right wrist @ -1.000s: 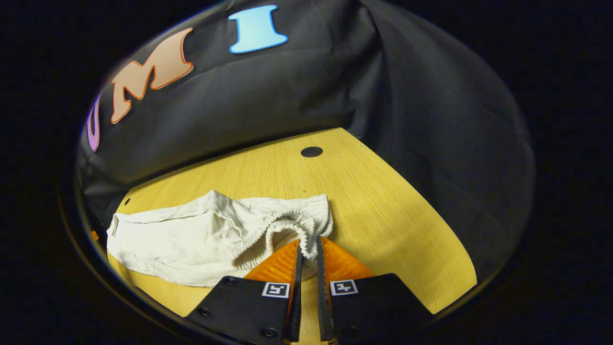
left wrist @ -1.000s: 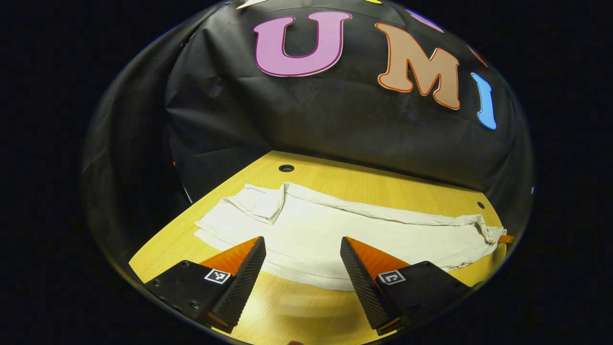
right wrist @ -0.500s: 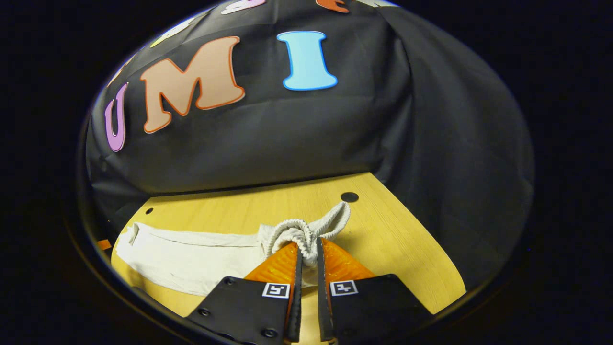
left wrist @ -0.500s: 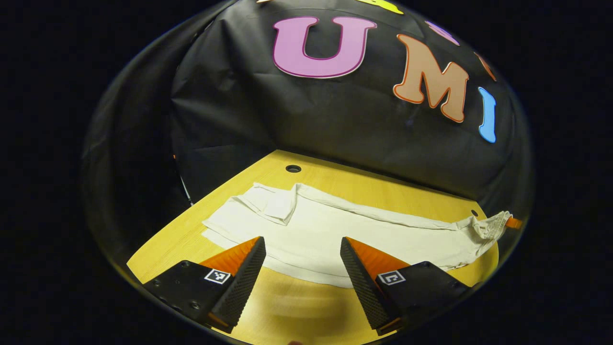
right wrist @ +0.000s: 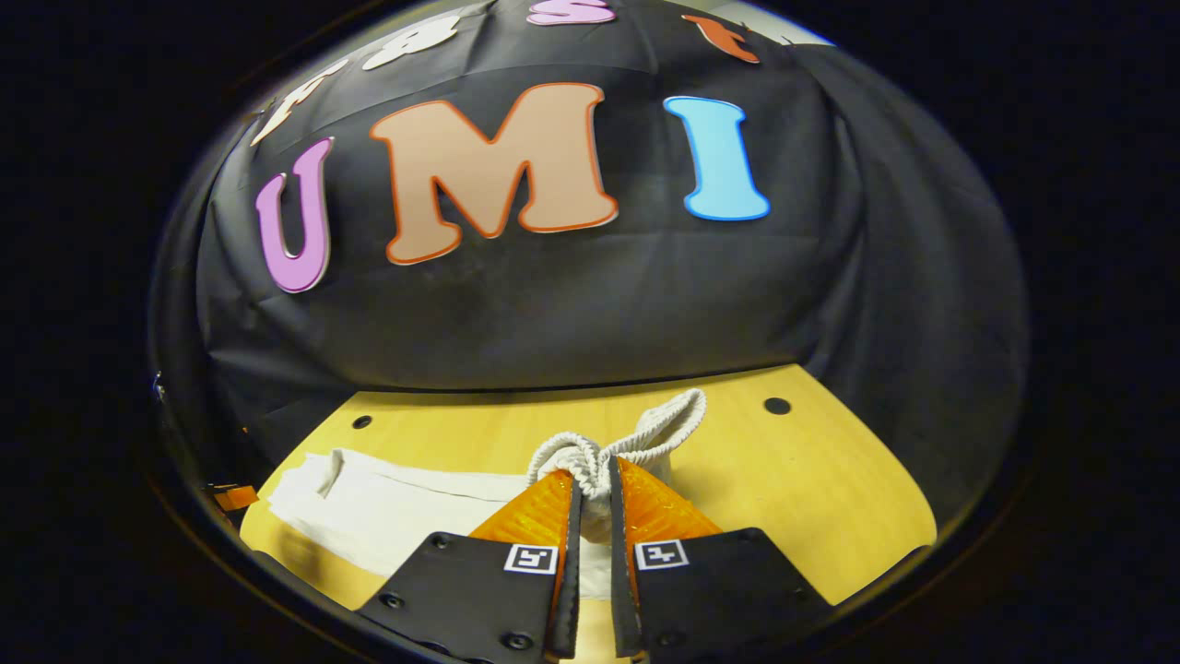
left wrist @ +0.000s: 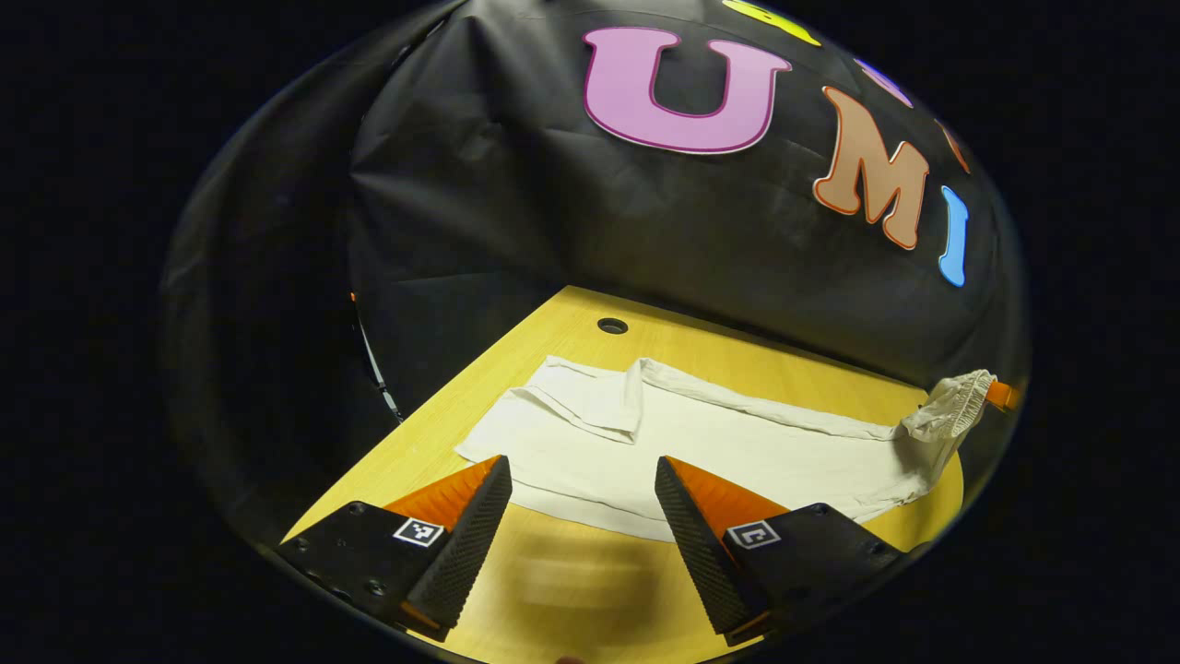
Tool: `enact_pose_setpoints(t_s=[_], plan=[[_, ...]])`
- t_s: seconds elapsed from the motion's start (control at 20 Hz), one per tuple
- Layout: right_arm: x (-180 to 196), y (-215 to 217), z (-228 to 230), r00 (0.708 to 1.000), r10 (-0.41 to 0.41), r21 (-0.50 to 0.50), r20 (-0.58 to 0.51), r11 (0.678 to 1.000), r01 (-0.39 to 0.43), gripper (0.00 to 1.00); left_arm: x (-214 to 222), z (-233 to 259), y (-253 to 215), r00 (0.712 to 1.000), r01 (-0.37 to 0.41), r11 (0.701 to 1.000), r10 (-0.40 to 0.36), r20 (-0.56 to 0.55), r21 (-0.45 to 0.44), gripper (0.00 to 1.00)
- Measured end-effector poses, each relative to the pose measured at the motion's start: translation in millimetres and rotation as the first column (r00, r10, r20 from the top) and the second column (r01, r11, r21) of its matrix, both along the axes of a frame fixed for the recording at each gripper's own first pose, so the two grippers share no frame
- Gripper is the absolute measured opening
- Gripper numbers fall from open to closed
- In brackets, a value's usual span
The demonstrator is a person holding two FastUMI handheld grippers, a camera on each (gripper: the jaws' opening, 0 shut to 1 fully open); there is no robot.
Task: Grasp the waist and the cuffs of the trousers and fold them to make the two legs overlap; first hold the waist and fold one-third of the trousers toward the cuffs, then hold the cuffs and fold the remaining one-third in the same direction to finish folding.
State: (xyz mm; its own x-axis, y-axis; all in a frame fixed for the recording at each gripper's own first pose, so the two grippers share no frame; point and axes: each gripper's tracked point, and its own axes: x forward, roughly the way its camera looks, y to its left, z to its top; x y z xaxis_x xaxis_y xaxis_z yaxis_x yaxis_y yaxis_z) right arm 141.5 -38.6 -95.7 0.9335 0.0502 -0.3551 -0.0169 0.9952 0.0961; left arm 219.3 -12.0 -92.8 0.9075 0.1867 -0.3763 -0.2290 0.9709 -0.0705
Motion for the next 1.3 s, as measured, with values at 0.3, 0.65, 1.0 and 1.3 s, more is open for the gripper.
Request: enact_pose_setpoints(t_s=[0.3, 0.65, 1.0, 1.3], plan=[[-4.2, 112.6, -38.7, 0.983, 0.176, -0.01, -0.062, 0.984, -0.176, 0.17, 5.8, -8.8, 34.0, 1.0, 0.004, 1.0, -0.004, -0.015, 0.006, 0.95], [-18.3, 144.1, -87.2, 0.958, 0.23, -0.045, -0.17, 0.97, -0.241, 0.27, 15.5, -25.4, 66.4, 0.999, -0.038, 0.999, 0.038, -0.028, -0.013, 0.95], [-21.7, 127.0, -80.8, 0.968, 0.189, -0.096, -0.162, 0.974, -0.207, 0.99, 32.4, -56.8, 92.2, 0.994, -0.048, 0.999, 0.049, -0.099, 0.018, 0.95], [-24.6, 79.8, -70.9, 0.986, 0.08, -0.118, -0.149, 0.988, -0.098, 0.94, 35.1, -74.6, 94.4, 0.981, -0.061, 0.997, 0.069, -0.184, 0.049, 0.96]])
